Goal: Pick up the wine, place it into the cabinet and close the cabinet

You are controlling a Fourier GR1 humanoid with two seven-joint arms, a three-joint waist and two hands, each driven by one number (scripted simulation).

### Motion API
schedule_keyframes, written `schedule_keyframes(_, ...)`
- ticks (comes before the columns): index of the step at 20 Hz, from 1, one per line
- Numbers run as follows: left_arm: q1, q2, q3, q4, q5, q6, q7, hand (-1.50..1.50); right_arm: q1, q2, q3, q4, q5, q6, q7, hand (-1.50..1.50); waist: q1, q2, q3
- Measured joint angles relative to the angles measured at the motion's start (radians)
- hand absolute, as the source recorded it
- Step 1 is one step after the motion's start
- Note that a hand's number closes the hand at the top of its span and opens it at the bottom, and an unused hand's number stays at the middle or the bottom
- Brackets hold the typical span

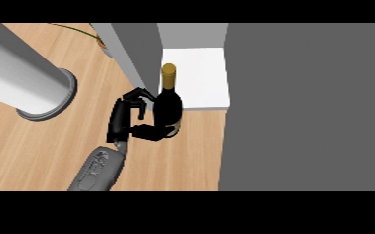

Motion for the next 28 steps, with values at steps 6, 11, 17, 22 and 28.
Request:
schedule_keyframes(6, 0.0, 0.018, -0.048, -0.014, 0.042, 0.104, 0.053, 1.5, 0.0, -0.002, 0.0, 0.007, -0.002, 0.017, -0.013, -1.5, -0.01, -0.002, 0.002)
schedule_keyframes(11, -0.009, 0.033, -0.072, -0.013, 0.017, 0.194, 0.096, 1.5, -0.011, -0.003, -0.008, 0.013, -0.005, 0.028, -0.02, -1.5, -0.018, -0.003, 0.005)
schedule_keyframes(17, -0.031, 0.064, -0.074, 0.004, -0.048, 0.263, 0.141, 1.5, -0.008, 0.0, -0.004, 0.019, -0.01, 0.046, -0.035, -1.5, -0.035, -0.005, 0.009)
schedule_keyframes(22, -0.053, 0.074, -0.076, 0.025, -0.087, 0.298, 0.179, 1.5, -0.02, 0.005, 0.002, 0.024, -0.012, 0.049, -0.029, -1.5, -0.047, -0.003, 0.012)
schedule_keyframes(28, -0.057, 0.074, -0.071, 0.035, -0.102, 0.325, 0.193, 1.5, -0.03, 0.008, -0.001, 0.029, -0.017, 0.057, -0.029, -1.5, -0.06, -0.004, 0.014)
